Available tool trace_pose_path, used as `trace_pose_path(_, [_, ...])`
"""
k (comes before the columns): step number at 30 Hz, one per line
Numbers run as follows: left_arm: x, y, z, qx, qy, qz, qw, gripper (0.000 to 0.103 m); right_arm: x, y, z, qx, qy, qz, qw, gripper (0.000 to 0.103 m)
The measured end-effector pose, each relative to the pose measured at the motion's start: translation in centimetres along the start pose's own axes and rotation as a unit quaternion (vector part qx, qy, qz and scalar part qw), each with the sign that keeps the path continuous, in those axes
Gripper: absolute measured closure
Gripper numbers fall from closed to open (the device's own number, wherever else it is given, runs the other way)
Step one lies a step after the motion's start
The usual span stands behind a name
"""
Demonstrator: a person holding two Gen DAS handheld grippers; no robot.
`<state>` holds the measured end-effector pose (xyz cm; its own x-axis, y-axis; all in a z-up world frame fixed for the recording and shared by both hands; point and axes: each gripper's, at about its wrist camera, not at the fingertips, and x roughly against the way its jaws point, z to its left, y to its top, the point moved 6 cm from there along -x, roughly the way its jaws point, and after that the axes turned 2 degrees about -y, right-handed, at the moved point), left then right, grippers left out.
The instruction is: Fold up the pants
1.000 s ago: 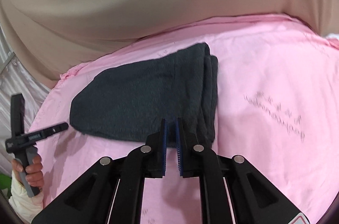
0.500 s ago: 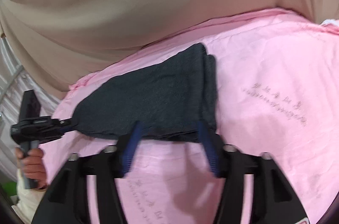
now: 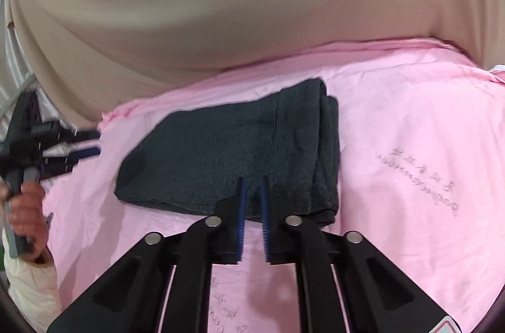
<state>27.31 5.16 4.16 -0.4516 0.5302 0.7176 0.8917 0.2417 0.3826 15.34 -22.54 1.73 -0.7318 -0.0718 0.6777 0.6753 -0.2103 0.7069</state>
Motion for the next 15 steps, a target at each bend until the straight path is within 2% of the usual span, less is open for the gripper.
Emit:
trace_pose_path(1, [-2.1, 0.3, 0.7, 0.009, 0.014, 0.019, 0.9997, 0.065, -1.0, -0.4, -0.9, -0.005, -0.012, 0.014, 1.0, 0.103])
trace_pose_path(2, [-5.0, 0.7, 2.3, 0.026, 0.037, 0.046, 0.9979, 0.068, -1.4, -0.6, -1.4, -0.016, 0.002, 0.019, 1.0, 0.103])
trace_pose_path(3, [-6.6, 0.9, 4.0, 0.053, 0.051, 0.062, 0.9954, 0.083, -1.3, -0.6, -1.7, -0.026, 0.014, 0.018, 0.999, 0.103])
trace_pose_path(4, [-7.3, 1.0, 5.3, 0.076, 0.04, 0.064, 0.9942, 0.085, -0.8, -0.6, -1.7, -0.031, 0.019, 0.02, 0.999, 0.103])
trace_pose_path(6, [-6.3, 1.8, 6.0, 0.096, 0.018, 0.054, 0.9937, 0.088, 0.3, -0.5, -1.3, -0.024, 0.015, 0.006, 1.0, 0.103])
trace_pose_path(8, [-3.9, 2.3, 5.7, 0.08, 0.035, 0.022, 0.996, 0.088, 0.9, -0.6, -0.8, -0.016, 0.023, 0.002, 1.0, 0.101])
trace_pose_path(10, [-1.4, 2.3, 4.8, 0.03, 0.056, -0.015, 0.9979, 0.078, 0.5, -0.9, -0.9, -0.012, 0.016, 0.009, 1.0, 0.102])
trace_pose_path(11, [-0.9, 2.1, 4.6, 0.015, 0.067, -0.02, 0.9974, 0.072, -0.1, -1.2, -1.2, -0.011, 0.009, 0.021, 1.0, 0.103])
trace_pose_path(12, [-0.8, 1.7, 4.5, 0.002, 0.084, -0.021, 0.9962, 0.062, -0.7, -1.4, -1.6, -0.017, 0.009, 0.029, 0.999, 0.103])
trace_pose_path(14, [-1.3, 1.0, 5.2, -0.013, 0.136, -0.012, 0.9906, 0.062, 0.1, -1.4, -1.7, -0.036, 0.017, 0.024, 0.999, 0.103])
trace_pose_path(15, [-1.2, 0.5, 5.3, -0.009, 0.136, -0.008, 0.9906, 0.063, 0.6, -1.2, -1.5, -0.035, 0.013, 0.015, 0.999, 0.103])
